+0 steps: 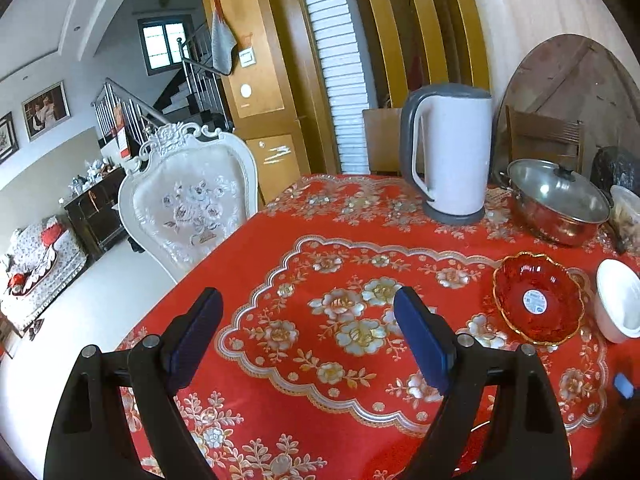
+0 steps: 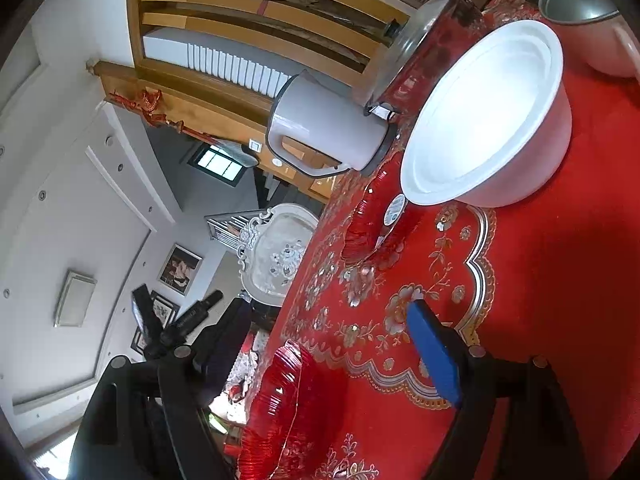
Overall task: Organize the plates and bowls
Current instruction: 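Reach the left gripper to the red stickered plate and grasp its rim, then lift the red stickered plate with the left gripper over the red bowl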
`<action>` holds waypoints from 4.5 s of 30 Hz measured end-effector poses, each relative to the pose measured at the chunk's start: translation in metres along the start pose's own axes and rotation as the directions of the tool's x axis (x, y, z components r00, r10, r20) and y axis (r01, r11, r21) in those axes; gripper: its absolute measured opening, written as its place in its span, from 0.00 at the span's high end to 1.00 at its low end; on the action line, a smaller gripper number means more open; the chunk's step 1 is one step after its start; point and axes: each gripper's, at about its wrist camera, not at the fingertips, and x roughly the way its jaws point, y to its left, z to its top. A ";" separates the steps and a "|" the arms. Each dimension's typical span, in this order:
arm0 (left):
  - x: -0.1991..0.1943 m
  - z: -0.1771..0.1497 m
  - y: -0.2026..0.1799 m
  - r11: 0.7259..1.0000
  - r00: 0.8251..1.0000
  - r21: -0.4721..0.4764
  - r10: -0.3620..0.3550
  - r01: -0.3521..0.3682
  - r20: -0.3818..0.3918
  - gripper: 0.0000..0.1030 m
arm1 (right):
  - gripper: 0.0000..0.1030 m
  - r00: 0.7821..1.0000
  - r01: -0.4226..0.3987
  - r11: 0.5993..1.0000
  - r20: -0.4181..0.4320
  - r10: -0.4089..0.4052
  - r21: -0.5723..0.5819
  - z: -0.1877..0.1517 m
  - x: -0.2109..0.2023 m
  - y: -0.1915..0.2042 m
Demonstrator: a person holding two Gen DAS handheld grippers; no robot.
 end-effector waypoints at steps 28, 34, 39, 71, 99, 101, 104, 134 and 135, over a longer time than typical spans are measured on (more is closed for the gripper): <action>0.138 0.015 -0.137 0.866 0.699 -0.121 -0.466 0.485 -0.543 0.15 | 0.20 0.923 0.335 0.942 -0.192 -0.334 -0.031 0.072 0.092 0.081; 0.140 0.003 -0.158 0.861 0.700 -0.082 -0.459 0.501 -0.547 0.15 | 0.35 0.881 0.451 0.893 -0.163 -0.445 -0.001 0.063 0.106 0.049; 0.158 -0.002 -0.167 0.854 0.666 -0.117 -0.474 0.506 -0.576 0.15 | 0.45 0.856 0.502 0.864 -0.120 -0.503 -0.034 0.064 0.113 0.041; 0.122 -0.008 -0.166 0.836 0.703 0.026 -0.444 0.548 -0.555 0.82 | 0.81 0.765 0.613 0.775 -0.127 -0.631 -0.154 0.054 0.133 0.043; -0.040 -0.057 -0.026 0.848 0.772 -0.013 -0.489 0.530 -0.406 0.82 | 0.81 0.857 0.417 0.860 -0.188 -0.479 -0.293 -0.045 0.072 0.184; -0.044 -0.071 -0.021 0.849 0.771 -0.020 -0.490 0.528 -0.407 0.82 | 0.81 0.854 0.408 0.860 -0.204 -0.478 -0.307 -0.059 0.071 0.183; -0.051 -0.095 -0.015 0.846 0.763 -0.036 -0.498 0.532 -0.413 0.82 | 0.81 0.847 0.397 0.859 -0.232 -0.478 -0.322 -0.080 0.068 0.179; -0.039 -0.151 -0.012 0.844 0.722 -0.092 -0.504 0.529 -0.474 0.80 | 0.78 0.764 0.384 0.837 -0.375 -0.525 -0.390 -0.130 0.076 0.141; -0.039 -0.150 -0.011 0.843 0.719 -0.098 -0.507 0.530 -0.475 0.80 | 0.78 0.761 0.384 0.837 -0.380 -0.526 -0.390 -0.129 0.078 0.141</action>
